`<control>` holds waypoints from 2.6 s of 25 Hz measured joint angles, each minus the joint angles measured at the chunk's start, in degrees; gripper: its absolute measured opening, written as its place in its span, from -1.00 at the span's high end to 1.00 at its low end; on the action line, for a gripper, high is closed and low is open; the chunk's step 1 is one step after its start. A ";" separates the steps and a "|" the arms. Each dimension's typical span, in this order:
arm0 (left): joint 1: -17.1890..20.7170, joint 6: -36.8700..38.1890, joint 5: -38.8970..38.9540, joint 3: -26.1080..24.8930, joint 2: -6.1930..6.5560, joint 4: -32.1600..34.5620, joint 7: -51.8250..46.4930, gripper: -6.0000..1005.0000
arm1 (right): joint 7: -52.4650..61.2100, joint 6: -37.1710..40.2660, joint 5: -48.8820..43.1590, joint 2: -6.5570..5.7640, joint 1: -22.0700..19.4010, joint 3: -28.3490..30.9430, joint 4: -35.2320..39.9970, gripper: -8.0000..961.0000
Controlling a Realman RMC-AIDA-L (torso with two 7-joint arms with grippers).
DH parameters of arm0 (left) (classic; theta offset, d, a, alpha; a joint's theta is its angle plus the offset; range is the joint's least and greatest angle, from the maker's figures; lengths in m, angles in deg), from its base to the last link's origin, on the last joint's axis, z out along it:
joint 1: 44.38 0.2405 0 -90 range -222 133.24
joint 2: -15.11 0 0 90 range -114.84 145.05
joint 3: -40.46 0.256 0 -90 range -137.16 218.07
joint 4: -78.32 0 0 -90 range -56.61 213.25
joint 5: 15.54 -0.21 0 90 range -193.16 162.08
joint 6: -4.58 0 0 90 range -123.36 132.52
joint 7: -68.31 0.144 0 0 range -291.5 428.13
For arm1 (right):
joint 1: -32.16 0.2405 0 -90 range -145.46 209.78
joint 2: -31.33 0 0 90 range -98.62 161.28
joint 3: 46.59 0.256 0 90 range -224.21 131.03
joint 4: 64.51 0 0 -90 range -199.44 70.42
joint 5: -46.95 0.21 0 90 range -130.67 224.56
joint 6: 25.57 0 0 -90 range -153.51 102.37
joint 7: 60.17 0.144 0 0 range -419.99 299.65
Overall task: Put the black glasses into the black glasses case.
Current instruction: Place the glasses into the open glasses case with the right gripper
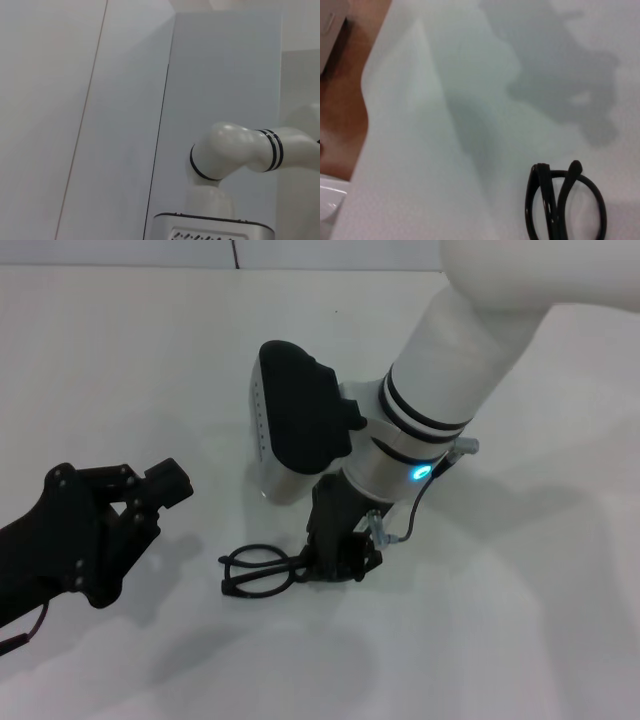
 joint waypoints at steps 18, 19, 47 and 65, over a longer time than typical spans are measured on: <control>0.53 0.42 0.50 -0.35 0.17 0.21 1.44 0.88 | 14.77 7.29 -28.67 0.00 -8.78 8.29 26.52 0.69; 0.59 0.42 0.57 -0.36 0.17 0.22 1.44 0.88 | 14.80 7.38 -29.30 0.00 -9.07 8.77 26.99 0.69; 0.91 0.41 0.32 -0.01 0.02 -0.78 2.09 0.88 | 11.03 1.64 -34.69 0.00 -12.32 15.84 16.04 0.68; 1.01 0.41 -0.19 0.00 0.00 -0.79 2.28 0.88 | 6.70 -2.55 -32.30 0.00 -12.26 16.87 12.17 0.67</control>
